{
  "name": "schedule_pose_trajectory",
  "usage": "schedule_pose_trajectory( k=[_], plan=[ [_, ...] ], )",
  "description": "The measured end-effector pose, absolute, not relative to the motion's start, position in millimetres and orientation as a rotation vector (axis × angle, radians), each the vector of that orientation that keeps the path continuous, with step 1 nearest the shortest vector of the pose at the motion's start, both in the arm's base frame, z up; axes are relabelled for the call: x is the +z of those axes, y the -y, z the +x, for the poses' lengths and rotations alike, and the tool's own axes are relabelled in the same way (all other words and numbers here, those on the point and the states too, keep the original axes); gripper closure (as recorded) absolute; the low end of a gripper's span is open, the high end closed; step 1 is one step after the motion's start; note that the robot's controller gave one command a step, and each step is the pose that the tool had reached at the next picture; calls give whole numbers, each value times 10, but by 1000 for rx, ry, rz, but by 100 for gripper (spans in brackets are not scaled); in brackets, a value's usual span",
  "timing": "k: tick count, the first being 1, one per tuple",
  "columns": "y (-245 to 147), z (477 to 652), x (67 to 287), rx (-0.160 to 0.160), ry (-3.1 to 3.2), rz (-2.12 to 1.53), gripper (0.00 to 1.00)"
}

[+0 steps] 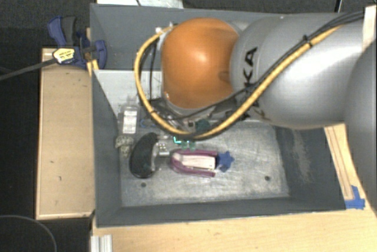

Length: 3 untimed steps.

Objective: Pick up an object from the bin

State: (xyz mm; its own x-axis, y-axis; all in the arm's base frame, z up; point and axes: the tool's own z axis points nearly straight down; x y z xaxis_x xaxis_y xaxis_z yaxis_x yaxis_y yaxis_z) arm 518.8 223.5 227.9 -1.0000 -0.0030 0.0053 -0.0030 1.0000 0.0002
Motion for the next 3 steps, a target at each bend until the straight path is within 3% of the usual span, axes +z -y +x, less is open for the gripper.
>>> schedule_pose_trajectory(
  k=[1,2,3],
  plan=[
    [-2491,5353,709,5,2994,952,0],
    [-2406,5769,1009,-1,2826,1379,0],
    [-2105,5911,1101,1,2424,2007,0]
  ],
)
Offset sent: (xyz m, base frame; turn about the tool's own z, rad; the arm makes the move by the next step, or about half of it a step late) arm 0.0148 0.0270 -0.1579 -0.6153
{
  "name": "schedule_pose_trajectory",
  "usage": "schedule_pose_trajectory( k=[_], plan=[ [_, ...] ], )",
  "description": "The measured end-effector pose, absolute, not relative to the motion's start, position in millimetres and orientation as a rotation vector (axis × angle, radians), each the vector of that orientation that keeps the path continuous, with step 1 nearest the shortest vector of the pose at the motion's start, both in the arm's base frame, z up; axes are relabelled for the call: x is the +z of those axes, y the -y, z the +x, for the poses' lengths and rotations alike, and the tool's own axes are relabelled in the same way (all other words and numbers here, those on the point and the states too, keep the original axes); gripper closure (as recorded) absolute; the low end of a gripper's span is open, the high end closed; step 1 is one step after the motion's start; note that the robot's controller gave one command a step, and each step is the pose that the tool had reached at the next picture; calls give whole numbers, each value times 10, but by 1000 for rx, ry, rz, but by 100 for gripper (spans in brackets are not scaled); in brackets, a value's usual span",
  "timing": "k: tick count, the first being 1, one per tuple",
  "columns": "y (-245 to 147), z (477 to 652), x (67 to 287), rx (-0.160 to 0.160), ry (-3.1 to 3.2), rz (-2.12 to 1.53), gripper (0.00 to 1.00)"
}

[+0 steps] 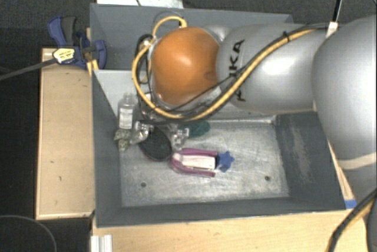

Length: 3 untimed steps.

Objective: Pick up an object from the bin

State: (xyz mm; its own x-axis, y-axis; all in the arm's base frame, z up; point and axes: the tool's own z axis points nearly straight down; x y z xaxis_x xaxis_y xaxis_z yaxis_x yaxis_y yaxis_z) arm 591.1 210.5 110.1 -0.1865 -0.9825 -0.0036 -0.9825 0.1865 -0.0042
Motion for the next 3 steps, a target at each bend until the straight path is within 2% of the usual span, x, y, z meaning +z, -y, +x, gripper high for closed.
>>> schedule_pose_trajectory(
  k=[1,2,3],
  plan=[
    [-2151,5932,715,0,-2232,-2204,0],
    [-2001,5908,719,2,-1778,-2582,0],
    [-1998,5909,722,3,-1788,-2579,100]
  ],
)
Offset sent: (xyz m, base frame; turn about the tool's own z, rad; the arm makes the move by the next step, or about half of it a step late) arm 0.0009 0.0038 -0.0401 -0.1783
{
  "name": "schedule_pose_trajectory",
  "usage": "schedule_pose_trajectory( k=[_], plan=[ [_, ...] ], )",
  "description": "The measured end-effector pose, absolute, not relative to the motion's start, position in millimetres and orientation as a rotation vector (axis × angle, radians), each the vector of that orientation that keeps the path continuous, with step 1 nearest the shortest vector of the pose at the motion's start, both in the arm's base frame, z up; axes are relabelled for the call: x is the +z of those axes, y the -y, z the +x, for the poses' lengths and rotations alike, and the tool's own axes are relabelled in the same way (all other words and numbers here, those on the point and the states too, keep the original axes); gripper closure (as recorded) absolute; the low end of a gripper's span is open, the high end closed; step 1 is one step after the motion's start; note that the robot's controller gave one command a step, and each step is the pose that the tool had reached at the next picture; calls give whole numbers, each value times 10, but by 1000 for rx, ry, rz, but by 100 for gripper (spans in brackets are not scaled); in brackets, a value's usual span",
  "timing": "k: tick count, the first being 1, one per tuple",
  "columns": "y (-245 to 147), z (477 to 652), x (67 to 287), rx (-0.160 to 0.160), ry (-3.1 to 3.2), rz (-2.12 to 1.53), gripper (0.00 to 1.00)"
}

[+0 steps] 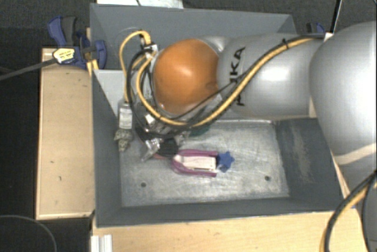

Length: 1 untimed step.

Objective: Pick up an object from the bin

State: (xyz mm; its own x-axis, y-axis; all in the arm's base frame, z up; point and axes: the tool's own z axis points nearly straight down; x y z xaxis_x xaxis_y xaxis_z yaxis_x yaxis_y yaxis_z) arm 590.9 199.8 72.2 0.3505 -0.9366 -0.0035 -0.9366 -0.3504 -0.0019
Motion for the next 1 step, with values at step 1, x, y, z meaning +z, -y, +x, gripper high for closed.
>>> schedule_pose_trajectory(
  k=[1],
  plan=[
    [-2013,5917,775,2,-1797,-2571,100]
  ],
)
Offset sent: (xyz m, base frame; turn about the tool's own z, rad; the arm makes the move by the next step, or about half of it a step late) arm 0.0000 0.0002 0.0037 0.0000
